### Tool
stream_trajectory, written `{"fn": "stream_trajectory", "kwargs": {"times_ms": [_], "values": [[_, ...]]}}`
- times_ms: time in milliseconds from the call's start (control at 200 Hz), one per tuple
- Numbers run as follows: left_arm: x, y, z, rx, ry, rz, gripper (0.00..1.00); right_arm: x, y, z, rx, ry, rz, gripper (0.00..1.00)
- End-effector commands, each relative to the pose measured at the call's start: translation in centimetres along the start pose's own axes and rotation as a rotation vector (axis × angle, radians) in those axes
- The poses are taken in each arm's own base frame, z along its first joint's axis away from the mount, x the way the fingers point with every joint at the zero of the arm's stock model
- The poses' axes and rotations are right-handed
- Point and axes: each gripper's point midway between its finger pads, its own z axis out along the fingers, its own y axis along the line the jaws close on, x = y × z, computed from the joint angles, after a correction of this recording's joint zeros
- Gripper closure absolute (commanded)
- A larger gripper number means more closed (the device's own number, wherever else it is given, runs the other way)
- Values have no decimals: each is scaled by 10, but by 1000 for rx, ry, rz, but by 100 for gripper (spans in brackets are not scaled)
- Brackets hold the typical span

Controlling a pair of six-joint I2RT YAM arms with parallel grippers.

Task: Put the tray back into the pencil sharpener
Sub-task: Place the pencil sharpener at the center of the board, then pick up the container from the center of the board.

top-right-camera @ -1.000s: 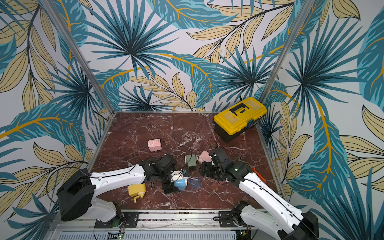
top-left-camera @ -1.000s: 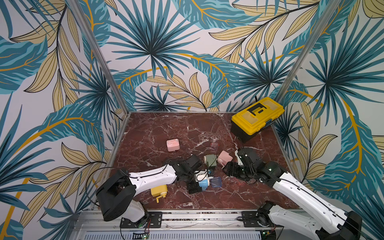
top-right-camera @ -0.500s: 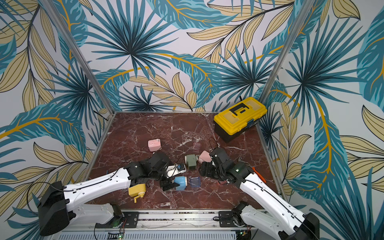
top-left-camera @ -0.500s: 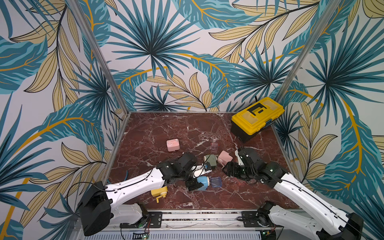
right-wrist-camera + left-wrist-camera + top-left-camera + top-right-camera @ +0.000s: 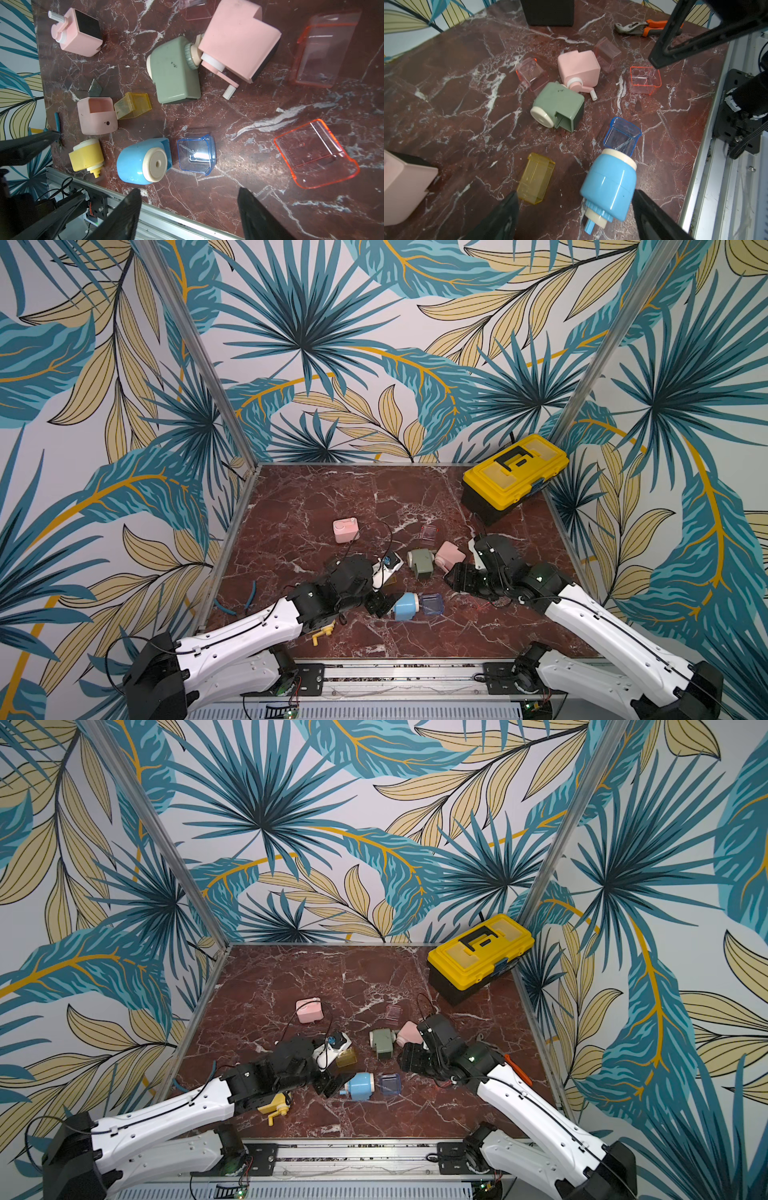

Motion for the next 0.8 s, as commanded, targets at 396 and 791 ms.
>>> {"fn": "stream_trajectory", "kwargs": {"times_ms": [396, 791], "values": [[-9, -39, 16, 224, -24, 272, 11, 15, -4, 23, -16, 63, 73, 29], [-19, -48, 14, 165, -55, 471, 10, 16, -4, 22, 4, 90, 57, 28]]}}
